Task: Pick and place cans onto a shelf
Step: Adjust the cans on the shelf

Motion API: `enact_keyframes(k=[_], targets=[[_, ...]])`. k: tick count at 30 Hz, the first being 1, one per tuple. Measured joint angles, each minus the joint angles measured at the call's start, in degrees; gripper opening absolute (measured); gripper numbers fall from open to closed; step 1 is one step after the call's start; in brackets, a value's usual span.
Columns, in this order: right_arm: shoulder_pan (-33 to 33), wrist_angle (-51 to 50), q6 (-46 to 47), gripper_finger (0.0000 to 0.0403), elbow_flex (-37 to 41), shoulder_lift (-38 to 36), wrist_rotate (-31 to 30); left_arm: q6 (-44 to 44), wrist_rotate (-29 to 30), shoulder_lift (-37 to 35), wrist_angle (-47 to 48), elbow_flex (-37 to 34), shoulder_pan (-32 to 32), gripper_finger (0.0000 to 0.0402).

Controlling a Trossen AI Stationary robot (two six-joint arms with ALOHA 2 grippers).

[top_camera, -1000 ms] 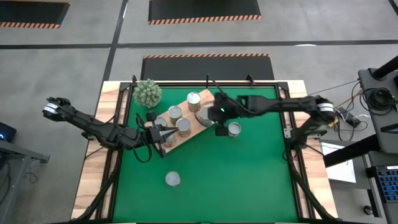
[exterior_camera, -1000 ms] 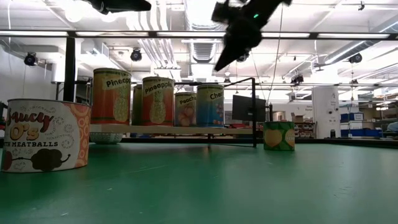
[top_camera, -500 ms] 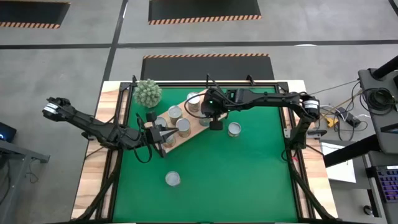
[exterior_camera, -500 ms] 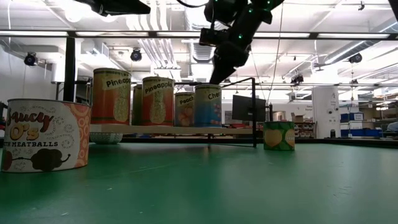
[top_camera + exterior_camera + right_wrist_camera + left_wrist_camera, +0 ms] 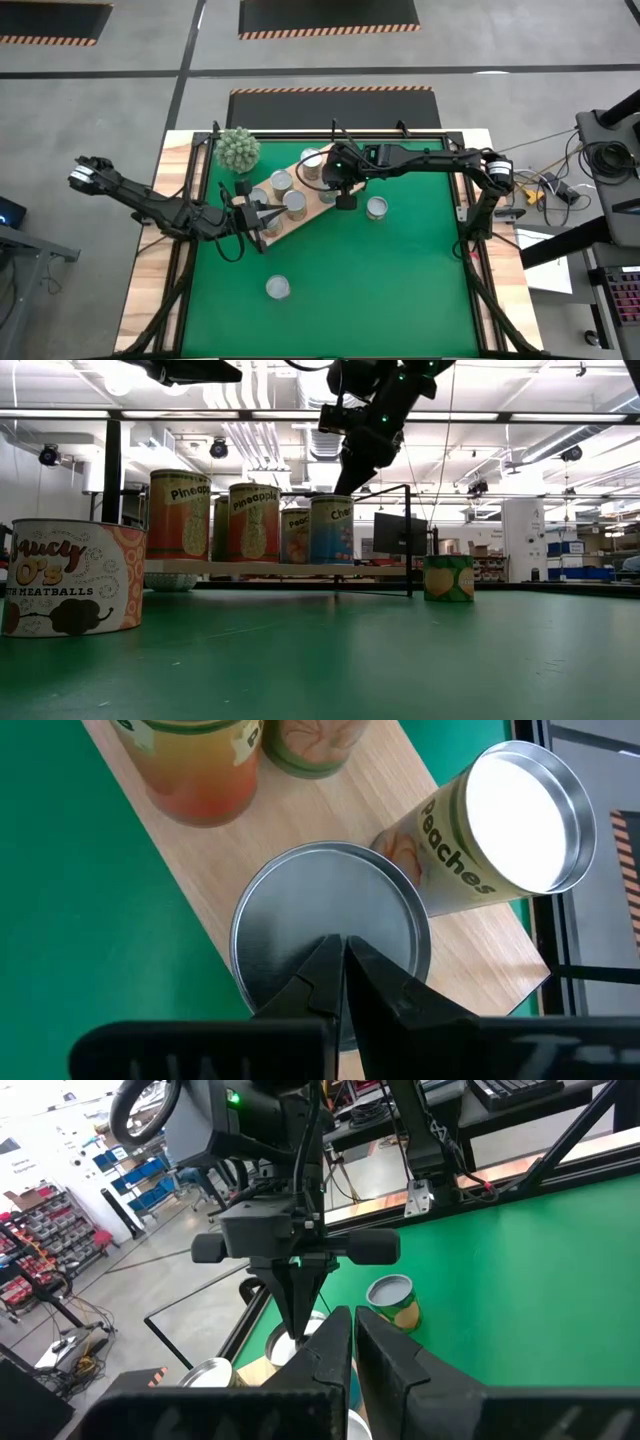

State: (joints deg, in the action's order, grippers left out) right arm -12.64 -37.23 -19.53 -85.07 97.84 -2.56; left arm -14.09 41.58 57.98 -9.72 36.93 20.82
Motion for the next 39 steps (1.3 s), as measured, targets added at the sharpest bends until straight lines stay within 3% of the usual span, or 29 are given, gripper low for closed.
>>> enact_keyframes(k=[12, 25, 39], targets=[[-0.3, 0.7, -2.5, 0.0008, -3.5, -0.9, 0.0, 0.0, 0.0, 0.0, -0.2, 0.0, 0.0, 0.0000], [-5.9, 18.3, -8.6, 0.0008, -3.8, 3.8, 1.1, -0.2, 0.0, 0.0, -0.6, 0.0, 0.0, 0.0000], [-7.8, 9.7, -8.1, 0.0008, -8.1, 8.8, 4.6, -0.2, 0.0, 0.0, -0.5, 0.0, 0.0, 0.0000]])
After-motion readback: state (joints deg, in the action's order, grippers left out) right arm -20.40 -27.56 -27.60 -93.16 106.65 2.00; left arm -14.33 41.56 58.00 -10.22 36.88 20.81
